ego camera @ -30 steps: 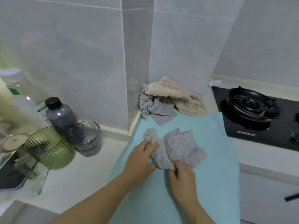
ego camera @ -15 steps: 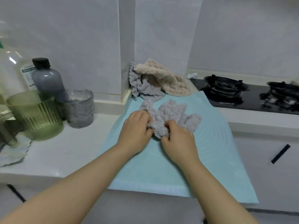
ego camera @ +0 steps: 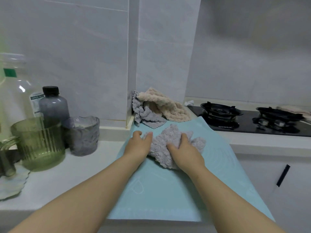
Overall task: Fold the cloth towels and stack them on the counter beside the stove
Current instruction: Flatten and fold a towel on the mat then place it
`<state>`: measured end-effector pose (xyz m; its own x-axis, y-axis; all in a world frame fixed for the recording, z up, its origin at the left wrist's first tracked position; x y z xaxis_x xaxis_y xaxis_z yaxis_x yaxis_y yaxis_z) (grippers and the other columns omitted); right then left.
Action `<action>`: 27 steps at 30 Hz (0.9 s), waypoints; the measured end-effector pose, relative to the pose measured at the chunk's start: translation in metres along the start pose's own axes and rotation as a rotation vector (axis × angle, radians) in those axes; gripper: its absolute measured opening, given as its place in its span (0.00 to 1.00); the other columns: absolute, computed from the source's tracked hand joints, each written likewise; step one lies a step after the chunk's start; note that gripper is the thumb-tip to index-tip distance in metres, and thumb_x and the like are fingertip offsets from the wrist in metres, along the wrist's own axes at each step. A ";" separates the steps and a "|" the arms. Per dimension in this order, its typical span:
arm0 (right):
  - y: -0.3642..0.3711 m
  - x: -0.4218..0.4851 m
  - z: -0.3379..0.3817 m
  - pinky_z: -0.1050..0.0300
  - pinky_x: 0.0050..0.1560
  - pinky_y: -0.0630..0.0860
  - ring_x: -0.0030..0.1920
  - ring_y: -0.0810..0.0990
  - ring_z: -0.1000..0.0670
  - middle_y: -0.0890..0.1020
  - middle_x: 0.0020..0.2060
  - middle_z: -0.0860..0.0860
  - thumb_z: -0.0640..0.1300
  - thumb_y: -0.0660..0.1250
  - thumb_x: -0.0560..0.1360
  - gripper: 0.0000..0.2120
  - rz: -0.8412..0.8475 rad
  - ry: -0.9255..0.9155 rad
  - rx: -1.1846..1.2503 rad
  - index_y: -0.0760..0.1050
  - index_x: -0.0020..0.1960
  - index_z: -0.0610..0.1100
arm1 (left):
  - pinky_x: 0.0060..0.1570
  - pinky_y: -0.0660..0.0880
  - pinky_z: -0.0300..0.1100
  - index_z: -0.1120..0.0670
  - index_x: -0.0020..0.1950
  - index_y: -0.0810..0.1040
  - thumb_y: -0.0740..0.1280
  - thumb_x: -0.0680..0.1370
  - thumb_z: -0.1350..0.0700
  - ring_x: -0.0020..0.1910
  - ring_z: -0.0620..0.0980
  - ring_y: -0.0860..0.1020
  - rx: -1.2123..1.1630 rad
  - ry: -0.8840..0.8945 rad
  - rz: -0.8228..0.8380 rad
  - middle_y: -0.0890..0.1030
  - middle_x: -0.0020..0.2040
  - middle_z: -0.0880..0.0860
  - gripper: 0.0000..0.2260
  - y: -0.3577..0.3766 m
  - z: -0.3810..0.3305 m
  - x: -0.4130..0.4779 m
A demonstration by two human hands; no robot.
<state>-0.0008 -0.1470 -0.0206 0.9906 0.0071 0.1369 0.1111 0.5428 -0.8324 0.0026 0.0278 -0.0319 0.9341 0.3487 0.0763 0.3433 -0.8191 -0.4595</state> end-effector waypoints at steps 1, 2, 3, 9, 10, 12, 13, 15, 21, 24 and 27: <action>0.001 0.005 0.003 0.51 0.51 0.71 0.61 0.75 0.42 0.75 0.63 0.45 0.60 0.53 0.78 0.30 0.013 0.012 -0.095 0.53 0.74 0.47 | 0.63 0.67 0.44 0.54 0.72 0.61 0.60 0.78 0.42 0.66 0.57 0.69 -0.008 -0.068 0.026 0.70 0.69 0.57 0.27 0.002 0.003 0.007; 0.003 0.009 0.005 0.52 0.49 0.71 0.60 0.75 0.43 0.76 0.61 0.46 0.60 0.53 0.78 0.27 0.033 0.005 -0.168 0.57 0.72 0.47 | 0.65 0.67 0.46 0.55 0.72 0.59 0.64 0.76 0.43 0.66 0.58 0.69 0.021 -0.101 0.056 0.69 0.69 0.57 0.30 0.005 0.003 0.014; 0.006 0.013 0.007 0.53 0.48 0.71 0.59 0.76 0.44 0.77 0.60 0.47 0.59 0.52 0.79 0.23 0.058 -0.012 -0.214 0.62 0.68 0.47 | 0.64 0.68 0.45 0.55 0.72 0.60 0.67 0.75 0.45 0.65 0.58 0.70 0.087 -0.104 0.099 0.70 0.68 0.57 0.31 0.009 0.002 0.019; -0.018 0.054 0.015 0.53 0.40 0.69 0.44 0.74 0.44 0.78 0.45 0.47 0.51 0.55 0.79 0.07 -0.161 -0.083 0.020 0.64 0.46 0.48 | 0.43 0.75 0.42 0.51 0.62 0.74 0.66 0.75 0.61 0.44 0.51 0.78 -0.243 0.168 -0.061 0.78 0.56 0.54 0.16 0.005 -0.038 0.057; -0.025 0.062 0.018 0.53 0.40 0.69 0.45 0.74 0.43 0.78 0.44 0.47 0.51 0.56 0.79 0.07 -0.236 -0.095 0.128 0.65 0.48 0.48 | 0.46 0.76 0.43 0.50 0.61 0.74 0.66 0.76 0.61 0.46 0.50 0.78 -0.343 0.234 -0.115 0.78 0.57 0.53 0.15 0.000 -0.041 0.063; -0.030 0.074 0.022 0.51 0.41 0.70 0.44 0.76 0.43 0.77 0.41 0.48 0.49 0.58 0.78 0.06 -0.325 -0.132 0.290 0.66 0.52 0.47 | 0.53 0.75 0.44 0.47 0.54 0.75 0.66 0.76 0.61 0.51 0.51 0.77 -0.442 0.288 -0.122 0.79 0.54 0.52 0.11 -0.001 -0.037 0.071; -0.027 0.080 0.022 0.51 0.40 0.70 0.42 0.76 0.44 0.77 0.38 0.49 0.47 0.59 0.78 0.04 -0.326 -0.152 0.315 0.66 0.50 0.46 | 0.53 0.74 0.44 0.48 0.49 0.77 0.65 0.77 0.59 0.51 0.52 0.77 -0.485 0.255 -0.067 0.80 0.50 0.53 0.06 0.004 -0.031 0.074; -0.010 0.088 0.018 0.54 0.36 0.67 0.36 0.73 0.49 0.74 0.33 0.51 0.44 0.60 0.77 0.05 -0.257 -0.183 0.301 0.65 0.43 0.48 | 0.55 0.74 0.45 0.52 0.36 0.79 0.61 0.79 0.51 0.46 0.52 0.80 -0.666 0.125 0.056 0.82 0.40 0.54 0.14 0.014 -0.017 0.080; 0.006 0.095 0.021 0.56 0.42 0.71 0.41 0.76 0.54 0.79 0.41 0.53 0.39 0.60 0.76 0.05 -0.051 -0.231 0.634 0.72 0.45 0.48 | 0.44 0.75 0.43 0.54 0.46 0.77 0.63 0.79 0.57 0.43 0.51 0.80 -0.674 0.042 0.244 0.82 0.46 0.56 0.05 0.036 -0.018 0.075; 0.015 0.091 0.027 0.58 0.47 0.74 0.48 0.79 0.53 0.82 0.44 0.53 0.40 0.60 0.78 0.08 0.060 -0.173 0.868 0.77 0.46 0.48 | 0.49 0.76 0.41 0.49 0.55 0.75 0.64 0.77 0.63 0.48 0.47 0.80 -0.630 0.103 0.278 0.82 0.49 0.49 0.11 0.040 -0.023 0.074; 0.013 0.089 0.028 0.68 0.39 0.74 0.46 0.80 0.55 0.83 0.44 0.53 0.47 0.60 0.78 0.09 0.090 -0.105 1.045 0.78 0.47 0.46 | 0.54 0.77 0.49 0.46 0.54 0.75 0.64 0.76 0.67 0.50 0.51 0.81 -0.639 0.132 0.274 0.83 0.50 0.51 0.15 0.036 -0.028 0.070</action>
<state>0.0861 -0.1158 -0.0042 0.9742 0.1287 0.1852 -0.1361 0.9903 0.0276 0.0829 0.0103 -0.0187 0.9852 0.0670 0.1579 0.0467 -0.9905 0.1290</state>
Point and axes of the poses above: each hand's wrist, its own x-axis towards the middle knuckle, its own y-axis out of the palm, z = x × y, the point moved 8 cm from there along x, towards the middle knuckle
